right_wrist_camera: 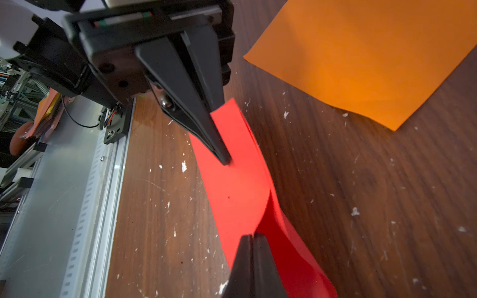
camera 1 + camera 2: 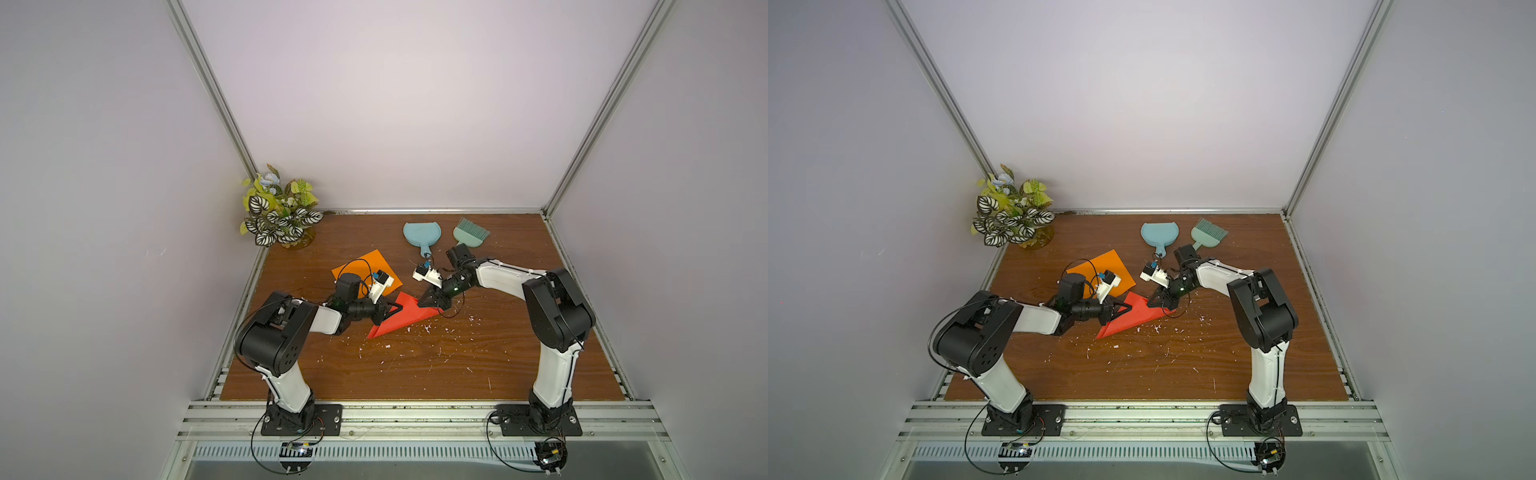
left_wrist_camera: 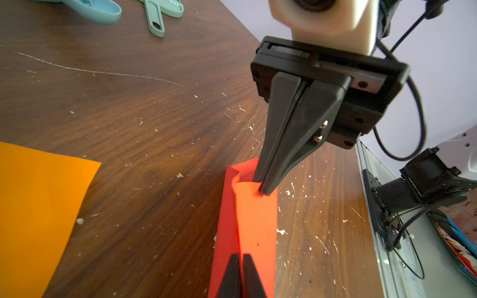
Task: Fold the square paper diagonally
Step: Fold the paper at the center of the board.
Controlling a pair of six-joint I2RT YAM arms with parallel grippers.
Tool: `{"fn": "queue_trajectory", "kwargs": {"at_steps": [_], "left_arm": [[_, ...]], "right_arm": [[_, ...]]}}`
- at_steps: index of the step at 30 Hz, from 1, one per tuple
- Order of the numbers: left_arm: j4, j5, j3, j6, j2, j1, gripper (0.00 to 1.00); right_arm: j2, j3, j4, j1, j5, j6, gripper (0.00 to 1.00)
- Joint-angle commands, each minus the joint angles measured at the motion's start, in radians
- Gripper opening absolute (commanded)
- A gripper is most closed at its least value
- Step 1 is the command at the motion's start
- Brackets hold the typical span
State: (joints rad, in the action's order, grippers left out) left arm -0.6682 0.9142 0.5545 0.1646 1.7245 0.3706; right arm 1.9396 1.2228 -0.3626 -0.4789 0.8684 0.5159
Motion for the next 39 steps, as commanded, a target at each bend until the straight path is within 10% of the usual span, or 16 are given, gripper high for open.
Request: {"fn": "queue_trajectory", "kwargs": {"at_steps": [1,15,26,39], "left_arm": [[0.018,0.0,0.018,-0.016,0.014,0.0,0.08],[0.019,-0.004,0.014,-0.019,0.004,-0.001,0.01],[-0.047,-0.002,-0.03,-0.03,-0.102,0.024,0.01],[0.011,-0.004,0.011,-0.068,-0.146,0.042,0.01]], "right_arm": [[0.004,0.024,-0.009,-0.007,0.027,0.021,0.0],[-0.014,0.02,0.004,-0.005,-0.028,0.02,0.04],[-0.231,-0.069,0.174,0.048,-0.062,0.037,0.51],[-0.13,0.017,0.096,-0.045,0.007,0.118,0.52]]}}
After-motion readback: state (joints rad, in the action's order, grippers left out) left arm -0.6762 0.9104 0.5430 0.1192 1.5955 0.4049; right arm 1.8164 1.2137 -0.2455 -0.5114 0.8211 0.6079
